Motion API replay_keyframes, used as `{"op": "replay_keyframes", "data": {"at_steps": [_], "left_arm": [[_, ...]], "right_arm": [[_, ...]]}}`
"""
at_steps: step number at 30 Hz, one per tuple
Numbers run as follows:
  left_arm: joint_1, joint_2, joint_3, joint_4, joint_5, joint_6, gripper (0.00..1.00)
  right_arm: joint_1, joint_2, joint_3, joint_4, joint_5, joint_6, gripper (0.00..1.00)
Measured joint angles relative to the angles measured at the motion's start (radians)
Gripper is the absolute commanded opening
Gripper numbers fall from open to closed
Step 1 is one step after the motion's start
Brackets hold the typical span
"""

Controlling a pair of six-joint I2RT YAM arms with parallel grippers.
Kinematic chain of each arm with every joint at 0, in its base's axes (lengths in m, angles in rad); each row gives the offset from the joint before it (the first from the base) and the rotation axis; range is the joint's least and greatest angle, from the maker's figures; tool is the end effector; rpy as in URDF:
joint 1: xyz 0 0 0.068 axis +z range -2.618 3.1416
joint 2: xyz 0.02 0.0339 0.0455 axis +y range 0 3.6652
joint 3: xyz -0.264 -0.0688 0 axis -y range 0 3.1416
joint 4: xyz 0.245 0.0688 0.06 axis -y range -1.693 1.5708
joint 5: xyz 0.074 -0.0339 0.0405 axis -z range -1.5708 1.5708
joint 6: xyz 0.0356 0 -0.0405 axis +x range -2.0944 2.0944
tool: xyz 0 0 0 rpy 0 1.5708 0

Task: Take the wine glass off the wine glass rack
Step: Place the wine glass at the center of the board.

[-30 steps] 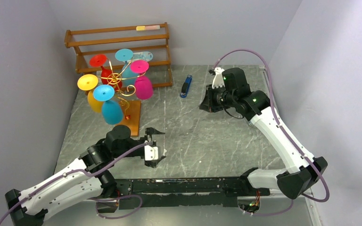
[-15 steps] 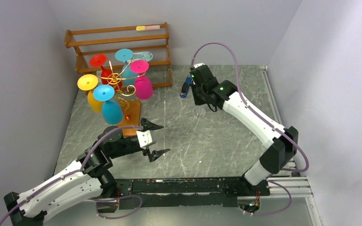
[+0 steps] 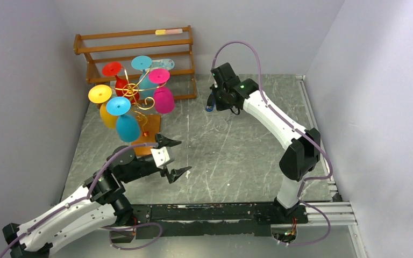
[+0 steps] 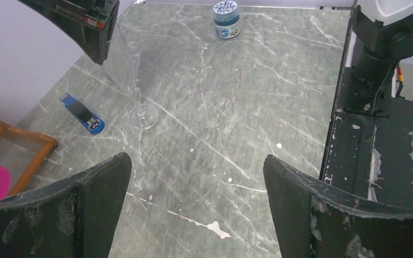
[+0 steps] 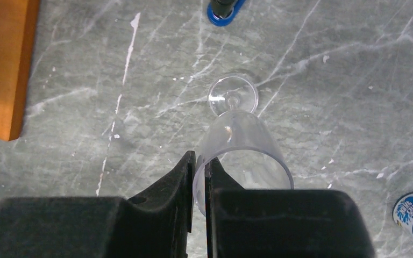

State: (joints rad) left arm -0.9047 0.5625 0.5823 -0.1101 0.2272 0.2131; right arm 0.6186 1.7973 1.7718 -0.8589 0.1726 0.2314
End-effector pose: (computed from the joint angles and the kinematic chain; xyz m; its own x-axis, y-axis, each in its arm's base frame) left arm 0.0856 -0.1219 0.3093 0.1369 0.1593 -0.9777 0.8960 0.4010 0.1908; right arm 0.3252 0.2240 0.3401 -0.7241 -0.2381 -0.6473 -0.3252 0.9455 0.0160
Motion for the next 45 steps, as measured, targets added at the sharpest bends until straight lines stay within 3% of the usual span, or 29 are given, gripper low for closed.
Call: {"op": "replay_keyframes", "data": {"at_steps": [8,24,27,41,45], "left_arm": [[0.0,0.017,0.0,-0.016,-0.031,0.009,0.97],[0.0,0.031,0.0,-0.037,-0.061,0.016,0.97],[0.0,0.037,0.0,-0.037,-0.063,0.016,0.97],[0.001,0.09,0.013,-0.053,-0.072,0.022,0.97],[0.001,0.083,0.013,-0.052,-0.097,-0.005,0.97]], "right_arm": [[-0.025,0.039,0.031,-0.035,-0.029,-0.013,0.0],[-0.024,0.135,0.175,-0.107,-0.028,-0.04,0.22],[-0.024,0.145,0.2,-0.114,-0.029,-0.045,0.32],[-0.024,0.137,0.23,-0.126,-0.046,-0.077,0.38],[-0.024,0.118,0.23,-0.119,-0.071,-0.075,0.44]]}}
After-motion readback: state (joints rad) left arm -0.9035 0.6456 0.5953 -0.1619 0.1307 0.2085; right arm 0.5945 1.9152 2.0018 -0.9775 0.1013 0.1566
